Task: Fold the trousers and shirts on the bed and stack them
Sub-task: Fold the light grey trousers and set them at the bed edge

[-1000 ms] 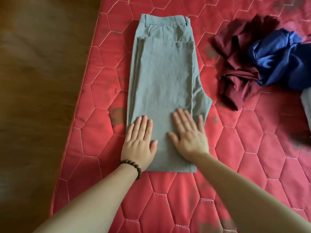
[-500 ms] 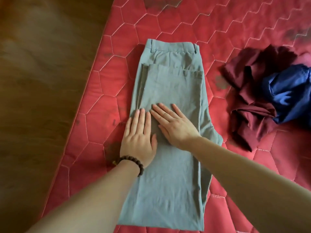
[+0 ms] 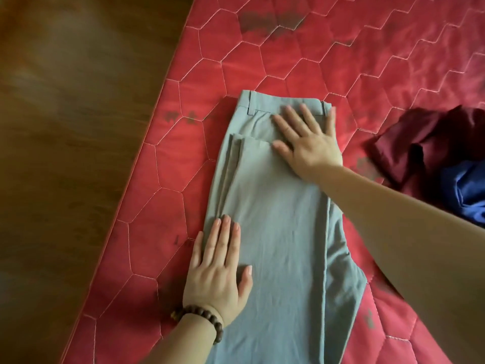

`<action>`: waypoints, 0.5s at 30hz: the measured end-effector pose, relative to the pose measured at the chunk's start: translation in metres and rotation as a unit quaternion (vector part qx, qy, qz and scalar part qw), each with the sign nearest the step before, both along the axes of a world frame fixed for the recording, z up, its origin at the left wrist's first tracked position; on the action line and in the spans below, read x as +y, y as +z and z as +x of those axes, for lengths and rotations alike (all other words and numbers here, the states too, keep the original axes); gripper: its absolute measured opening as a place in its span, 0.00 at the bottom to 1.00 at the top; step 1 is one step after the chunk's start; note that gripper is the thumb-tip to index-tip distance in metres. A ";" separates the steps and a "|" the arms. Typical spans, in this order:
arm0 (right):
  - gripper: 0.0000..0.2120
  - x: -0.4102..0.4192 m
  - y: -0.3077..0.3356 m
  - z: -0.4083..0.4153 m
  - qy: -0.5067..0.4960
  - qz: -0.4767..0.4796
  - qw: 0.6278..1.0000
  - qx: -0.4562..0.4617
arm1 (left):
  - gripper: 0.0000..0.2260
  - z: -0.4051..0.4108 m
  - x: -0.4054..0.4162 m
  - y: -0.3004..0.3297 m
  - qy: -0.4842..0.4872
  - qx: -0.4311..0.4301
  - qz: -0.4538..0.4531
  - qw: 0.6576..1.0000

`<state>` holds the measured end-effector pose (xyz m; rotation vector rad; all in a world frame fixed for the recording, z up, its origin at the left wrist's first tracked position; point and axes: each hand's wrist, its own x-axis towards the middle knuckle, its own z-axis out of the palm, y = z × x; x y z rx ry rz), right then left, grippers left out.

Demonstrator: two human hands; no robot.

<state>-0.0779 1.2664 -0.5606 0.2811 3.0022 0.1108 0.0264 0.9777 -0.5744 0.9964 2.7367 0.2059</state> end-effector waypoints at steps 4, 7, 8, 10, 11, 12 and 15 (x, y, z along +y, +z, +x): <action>0.29 -0.024 0.009 0.013 -0.003 0.006 0.991 0.132 | 0.33 0.000 0.000 0.000 -0.003 -0.005 -0.001 1.000; 0.31 -0.073 -0.003 0.076 0.222 -0.048 0.972 0.052 | 0.33 0.000 0.000 0.000 -0.006 -0.004 -0.007 1.000; 0.30 -0.070 -0.004 0.095 0.246 -0.037 0.969 0.002 | 0.33 0.000 0.000 0.000 -0.007 0.000 -0.010 1.000; 0.29 -0.028 -0.002 0.112 0.158 -0.009 0.987 -0.023 | 0.34 0.000 0.000 0.000 -0.008 0.003 -0.014 1.000; 0.28 -0.002 0.001 0.115 0.068 0.016 0.997 -0.030 | 0.33 0.000 0.000 0.000 -0.007 0.003 -0.013 1.000; 0.28 0.021 0.007 0.117 -0.017 0.035 0.999 -0.029 | 0.33 0.000 0.000 0.000 -0.006 0.004 -0.011 1.000; 0.30 0.019 0.016 0.124 -0.088 0.036 0.995 0.023 | 0.33 -0.001 0.001 0.001 -0.001 0.003 -0.017 1.000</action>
